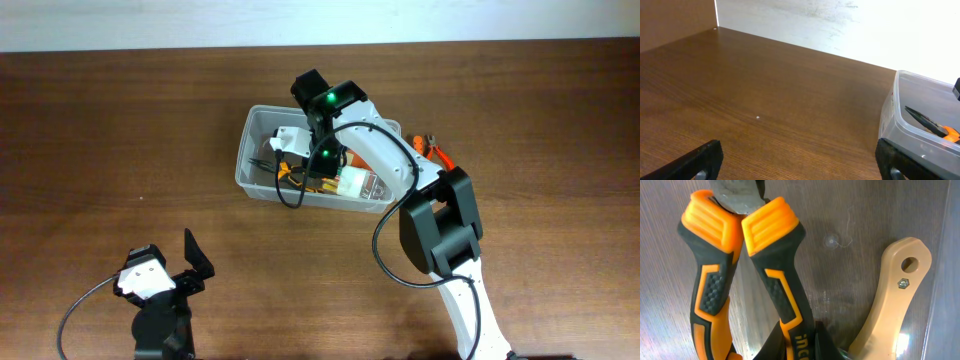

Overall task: Pack container
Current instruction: 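Lower the pliers into the container and open the right gripper, then grasp the red-handled cutters with the right gripper, then place the cutters into the container and release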

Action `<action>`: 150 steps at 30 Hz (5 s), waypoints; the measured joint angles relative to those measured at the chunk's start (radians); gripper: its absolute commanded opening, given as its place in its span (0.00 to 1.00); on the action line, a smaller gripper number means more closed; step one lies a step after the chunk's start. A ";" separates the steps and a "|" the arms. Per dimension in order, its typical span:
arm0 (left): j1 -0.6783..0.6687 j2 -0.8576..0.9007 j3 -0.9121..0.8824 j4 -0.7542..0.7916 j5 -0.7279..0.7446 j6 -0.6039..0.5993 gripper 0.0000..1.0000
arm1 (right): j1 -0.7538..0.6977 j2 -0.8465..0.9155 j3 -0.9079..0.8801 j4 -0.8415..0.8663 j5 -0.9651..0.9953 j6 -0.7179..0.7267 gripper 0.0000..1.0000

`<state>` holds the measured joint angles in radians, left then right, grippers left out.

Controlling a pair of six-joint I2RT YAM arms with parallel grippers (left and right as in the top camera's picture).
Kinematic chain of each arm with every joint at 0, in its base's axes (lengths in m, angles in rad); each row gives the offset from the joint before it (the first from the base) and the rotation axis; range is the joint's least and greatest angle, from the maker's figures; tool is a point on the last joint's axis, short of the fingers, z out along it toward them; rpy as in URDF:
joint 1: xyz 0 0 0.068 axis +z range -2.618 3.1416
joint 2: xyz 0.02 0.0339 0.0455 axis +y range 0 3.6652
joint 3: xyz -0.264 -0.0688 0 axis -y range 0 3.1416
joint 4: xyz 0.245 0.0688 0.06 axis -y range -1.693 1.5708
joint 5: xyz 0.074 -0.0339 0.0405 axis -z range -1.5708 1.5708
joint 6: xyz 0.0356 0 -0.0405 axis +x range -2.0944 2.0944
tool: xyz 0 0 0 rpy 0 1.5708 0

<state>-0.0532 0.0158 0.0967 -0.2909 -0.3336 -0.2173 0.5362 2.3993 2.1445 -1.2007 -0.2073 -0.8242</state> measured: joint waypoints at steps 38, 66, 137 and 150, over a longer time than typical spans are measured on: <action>0.000 0.000 0.000 0.000 0.000 0.000 0.99 | -0.669 -0.100 0.060 -0.164 0.187 0.917 0.74; 0.000 0.000 0.000 0.000 0.000 0.000 0.99 | -0.630 -0.109 -0.363 0.120 0.161 0.727 0.41; 0.000 0.000 0.000 0.000 0.000 0.000 0.99 | 0.059 0.035 0.148 0.187 -0.050 -0.002 0.04; 0.000 0.000 0.000 0.000 0.000 0.000 0.99 | 0.009 0.057 0.148 0.164 -0.058 -0.005 0.04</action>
<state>-0.0532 0.0158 0.0967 -0.2909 -0.3336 -0.2173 0.5453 2.4565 2.2921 -1.0363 -0.2649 -0.8295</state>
